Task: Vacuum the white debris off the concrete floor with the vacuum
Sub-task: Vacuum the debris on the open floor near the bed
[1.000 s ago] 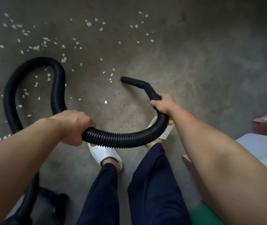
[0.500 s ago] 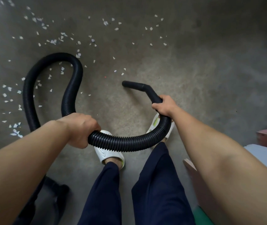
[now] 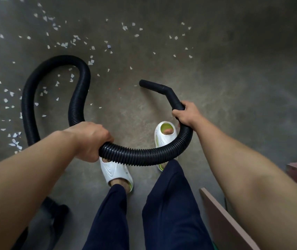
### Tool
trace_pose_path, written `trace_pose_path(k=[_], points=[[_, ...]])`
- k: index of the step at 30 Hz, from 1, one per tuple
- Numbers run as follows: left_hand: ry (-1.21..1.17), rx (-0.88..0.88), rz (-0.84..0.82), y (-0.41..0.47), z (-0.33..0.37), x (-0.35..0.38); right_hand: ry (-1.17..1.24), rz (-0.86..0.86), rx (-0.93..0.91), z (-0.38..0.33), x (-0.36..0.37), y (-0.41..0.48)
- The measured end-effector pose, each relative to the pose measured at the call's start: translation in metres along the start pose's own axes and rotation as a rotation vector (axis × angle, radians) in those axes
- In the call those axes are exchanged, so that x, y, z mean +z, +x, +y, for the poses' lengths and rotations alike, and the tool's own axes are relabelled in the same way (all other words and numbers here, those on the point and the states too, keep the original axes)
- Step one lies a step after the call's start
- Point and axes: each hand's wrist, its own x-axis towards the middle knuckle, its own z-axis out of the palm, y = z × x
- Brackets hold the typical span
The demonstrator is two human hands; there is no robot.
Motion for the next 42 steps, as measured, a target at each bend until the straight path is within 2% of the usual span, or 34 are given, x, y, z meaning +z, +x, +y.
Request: trace_pose_path(k=[7, 13, 16, 20, 24, 33, 38, 42], points=[[-0.023, -0.034, -0.061, 0.01, 0.01, -0.026, -0.09, -0.168, -0.084, -0.027, -0.015, 0.016], [-0.051, -0.11, -0.045, 0.014, 0.006, -0.043, -0.122, -0.063, -0.101, -0.054, -0.035, 0.042], [-0.064, -0.112, -0.006, 0.026, 0.004, -0.052, -0.156, -0.097, -0.132, -0.064, -0.045, 0.057], [-0.066, -0.097, -0.033, 0.039, 0.009, -0.062, -0.209, -0.135, -0.145, -0.068, -0.05, 0.067], [-0.068, -0.117, -0.034, 0.045, 0.013, -0.072, -0.075, -0.053, -0.049, -0.053, -0.069, 0.071], [0.007, -0.06, 0.088, 0.102, 0.047, -0.132, 0.182, 0.201, 0.182, 0.002, -0.158, 0.084], [-0.004, -0.043, 0.112, 0.123, 0.06, -0.146, 0.202, 0.225, 0.206, 0.01, -0.182, 0.094], [-0.007, -0.067, 0.072, 0.126, 0.059, -0.146, 0.148, 0.152, 0.137, 0.002, -0.18, 0.103]])
